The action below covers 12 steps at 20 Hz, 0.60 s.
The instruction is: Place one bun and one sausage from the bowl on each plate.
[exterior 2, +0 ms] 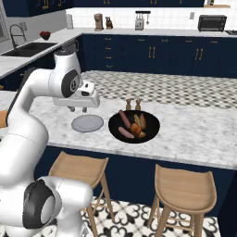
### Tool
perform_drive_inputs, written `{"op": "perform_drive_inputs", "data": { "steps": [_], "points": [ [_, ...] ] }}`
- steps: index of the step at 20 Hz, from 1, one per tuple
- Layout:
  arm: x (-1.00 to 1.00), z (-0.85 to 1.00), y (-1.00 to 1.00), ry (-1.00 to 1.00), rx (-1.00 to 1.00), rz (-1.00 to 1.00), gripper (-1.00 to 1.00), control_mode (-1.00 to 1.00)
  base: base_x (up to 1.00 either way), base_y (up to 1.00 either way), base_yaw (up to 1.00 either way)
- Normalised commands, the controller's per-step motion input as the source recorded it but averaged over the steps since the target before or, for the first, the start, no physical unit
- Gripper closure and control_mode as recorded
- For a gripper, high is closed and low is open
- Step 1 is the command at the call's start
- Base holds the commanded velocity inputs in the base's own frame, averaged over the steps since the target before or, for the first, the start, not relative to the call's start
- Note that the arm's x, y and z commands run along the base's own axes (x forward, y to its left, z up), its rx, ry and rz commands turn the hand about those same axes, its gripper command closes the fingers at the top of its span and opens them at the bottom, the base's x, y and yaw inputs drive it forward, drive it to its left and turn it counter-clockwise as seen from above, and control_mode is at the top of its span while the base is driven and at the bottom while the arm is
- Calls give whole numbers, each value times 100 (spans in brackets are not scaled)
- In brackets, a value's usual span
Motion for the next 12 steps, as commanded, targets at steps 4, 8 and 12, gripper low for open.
{"op": "perform_drive_inputs", "data": {
  "steps": [4,8,12],
  "points": [
    [0,-2,-56,-1,-1,0,-100,-100,0,0,0],
    [-1,-1,-100,0,0,-3,-100,-100,0,0,0],
    [15,-29,-100,11,0,-2,-100,-100,0,0,0]
  ]
}}
